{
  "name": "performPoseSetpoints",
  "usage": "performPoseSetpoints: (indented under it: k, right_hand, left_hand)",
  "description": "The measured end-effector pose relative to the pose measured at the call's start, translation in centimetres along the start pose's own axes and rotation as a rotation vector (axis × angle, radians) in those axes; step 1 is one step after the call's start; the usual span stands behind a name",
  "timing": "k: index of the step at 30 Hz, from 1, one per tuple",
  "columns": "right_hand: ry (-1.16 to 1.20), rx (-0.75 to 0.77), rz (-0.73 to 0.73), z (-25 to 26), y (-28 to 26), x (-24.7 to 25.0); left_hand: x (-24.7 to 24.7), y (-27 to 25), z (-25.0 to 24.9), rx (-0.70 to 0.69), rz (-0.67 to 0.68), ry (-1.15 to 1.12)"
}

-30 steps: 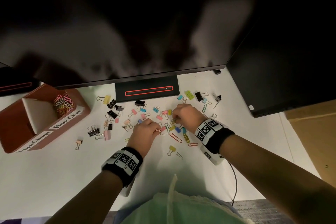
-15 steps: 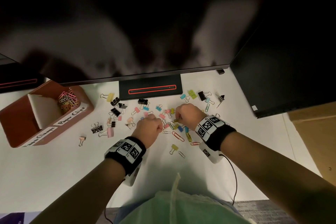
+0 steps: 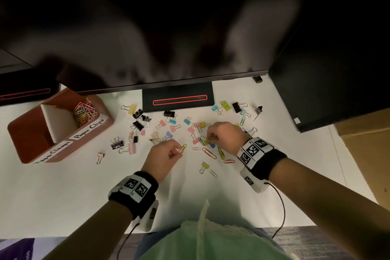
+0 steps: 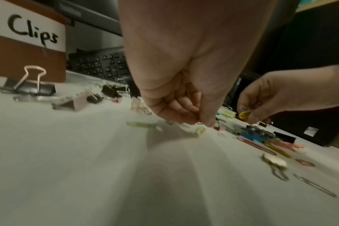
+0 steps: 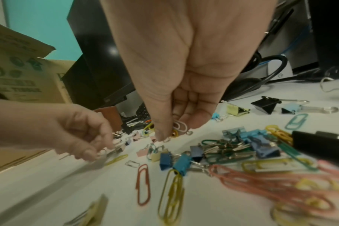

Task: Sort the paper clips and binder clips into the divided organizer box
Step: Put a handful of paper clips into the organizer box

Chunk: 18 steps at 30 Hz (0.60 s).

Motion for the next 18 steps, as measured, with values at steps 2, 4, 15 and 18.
performPoseSetpoints:
  k: [2,4,15,18]
  right_hand:
    - [-0.009,0.038,0.016,0.4,-1.1,-0.6]
    - [-0.032,0.045,0.038,0.6,-1.9,-1.9]
    - [-0.066,-0.082,-0.026,0.7,-1.9,-5.0]
    - [-0.074,-0.078,-0.036,0.6,-1.5,-5.2]
  left_hand:
    - [-1.1,0.1,0.2,0.054,-0.023,0.006]
    - [-1.8,0.6,0.0,0.045,-0.060,0.048]
    - [-2.9,1.0,-0.9,-0.198,0.106,0.235]
    - [-3.2,0.9,-1.5,-0.238,0.091,0.193]
Point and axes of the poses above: each hand's wrist, its own y-axis towards the middle knuckle, its own x-axis out of the back of the hand, z = x × y, the point moved 3 cm from there along y, towards the middle knuckle, and after that the axes turned 1 degree about -y, right-handed, at the moved point
